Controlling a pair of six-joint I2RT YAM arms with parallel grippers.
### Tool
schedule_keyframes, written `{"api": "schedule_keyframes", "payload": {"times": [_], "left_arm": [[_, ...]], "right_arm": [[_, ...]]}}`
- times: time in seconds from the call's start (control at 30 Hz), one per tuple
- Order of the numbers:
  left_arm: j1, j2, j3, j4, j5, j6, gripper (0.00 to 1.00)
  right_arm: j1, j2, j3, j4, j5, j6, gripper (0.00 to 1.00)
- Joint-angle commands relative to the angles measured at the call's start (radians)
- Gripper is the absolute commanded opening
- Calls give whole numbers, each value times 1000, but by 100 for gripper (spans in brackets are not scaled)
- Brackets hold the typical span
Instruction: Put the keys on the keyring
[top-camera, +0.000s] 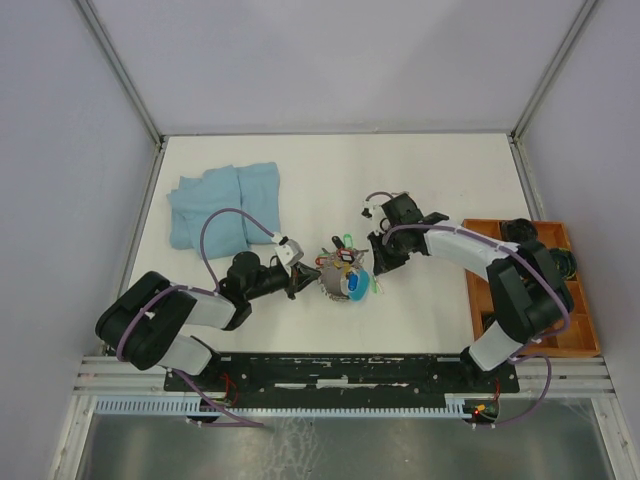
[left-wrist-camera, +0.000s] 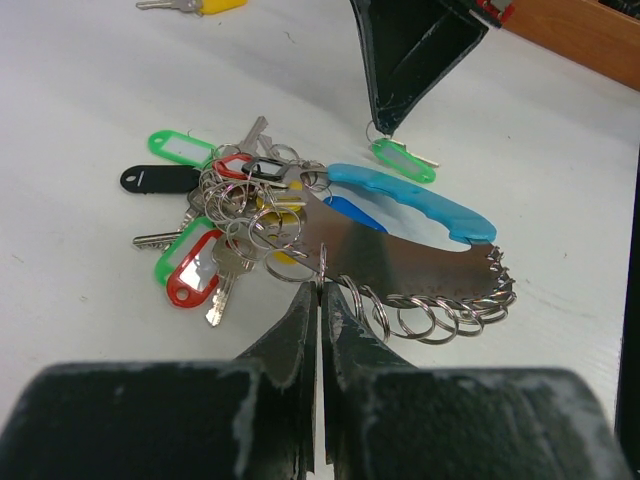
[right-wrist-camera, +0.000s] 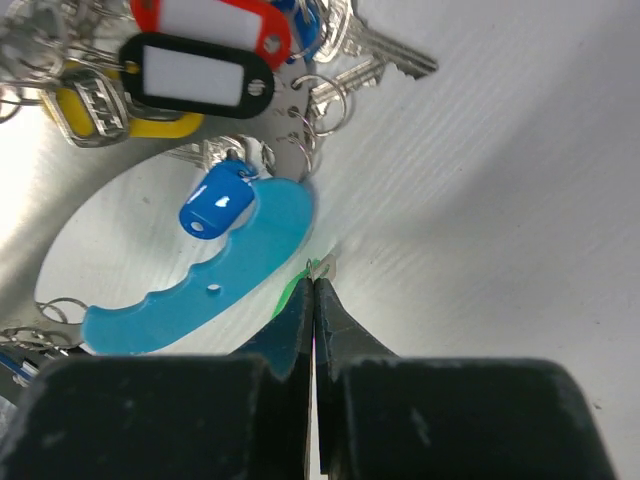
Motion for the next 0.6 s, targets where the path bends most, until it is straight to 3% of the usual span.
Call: {"api": "schedule_keyframes", "payload": {"times": [0.0, 0.27, 0.47, 0.57], "left_arm": [[4, -1, 17, 100, 10, -14, 3], [4, -8, 1, 122, 9, 1, 3], [3, -4, 5, 122, 9, 0, 3], [3, -8, 4, 122, 7, 1, 3]], "right_arm": [[2, -102, -33, 107, -35, -62, 1], [2, -282, -157, 295, -174, -159, 1], [2, -312, -102, 235, -277, -241, 1], [2, -330, -80, 242, -214, -159, 1]]}}
